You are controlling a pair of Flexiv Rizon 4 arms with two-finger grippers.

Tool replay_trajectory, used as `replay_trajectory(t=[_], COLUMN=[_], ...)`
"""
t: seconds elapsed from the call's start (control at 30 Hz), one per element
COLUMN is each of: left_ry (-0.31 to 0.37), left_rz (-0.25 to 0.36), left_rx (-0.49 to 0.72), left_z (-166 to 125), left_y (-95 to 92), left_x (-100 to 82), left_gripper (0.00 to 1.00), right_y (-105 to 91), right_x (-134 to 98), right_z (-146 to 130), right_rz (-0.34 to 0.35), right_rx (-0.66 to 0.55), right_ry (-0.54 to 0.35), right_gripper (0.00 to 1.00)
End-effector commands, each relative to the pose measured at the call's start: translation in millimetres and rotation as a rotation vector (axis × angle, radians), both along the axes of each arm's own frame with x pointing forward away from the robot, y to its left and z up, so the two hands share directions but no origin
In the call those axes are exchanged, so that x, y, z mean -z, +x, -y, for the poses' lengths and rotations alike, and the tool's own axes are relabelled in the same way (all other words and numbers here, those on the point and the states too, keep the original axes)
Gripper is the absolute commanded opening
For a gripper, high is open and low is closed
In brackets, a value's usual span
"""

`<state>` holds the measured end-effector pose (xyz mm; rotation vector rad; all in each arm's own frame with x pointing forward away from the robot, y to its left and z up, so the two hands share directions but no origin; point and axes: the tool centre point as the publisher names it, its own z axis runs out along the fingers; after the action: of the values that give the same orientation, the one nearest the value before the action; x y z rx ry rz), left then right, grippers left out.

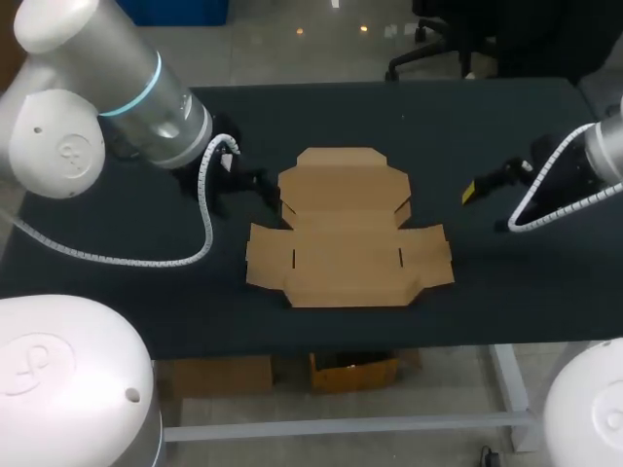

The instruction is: Assemble the packaging by folding the flat box into shape, placing the metal phone stand inside, and closing the box properly

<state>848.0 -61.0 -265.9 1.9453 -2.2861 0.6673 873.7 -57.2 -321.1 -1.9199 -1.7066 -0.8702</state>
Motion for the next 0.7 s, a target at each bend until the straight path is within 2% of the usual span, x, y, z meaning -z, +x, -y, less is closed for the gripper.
replay_trajectory(t=[0.03, 0.43, 0.7], left_ry=[0.008, -0.018, -0.031], left_rz=[0.008, 0.044, 0.040], left_rx=[0.004, 0.032, 0.042], left_z=[8, 12, 11], left_y=[1.9, 21.4, 42.1], left_x=[1.3, -0.3, 1.1], left_gripper=[1.00, 1.00, 1.00], right_y=[7.8, 45.1, 68.6], right_x=[2, 13, 19], right_z=[-2, -11, -14], right_rz=[0.009, 0.066, 0.073], right_rx=[-0.014, -0.018, -0.042], right_ry=[-0.006, 0.010, 0.050], right_gripper=[1.00, 1.00, 1.00])
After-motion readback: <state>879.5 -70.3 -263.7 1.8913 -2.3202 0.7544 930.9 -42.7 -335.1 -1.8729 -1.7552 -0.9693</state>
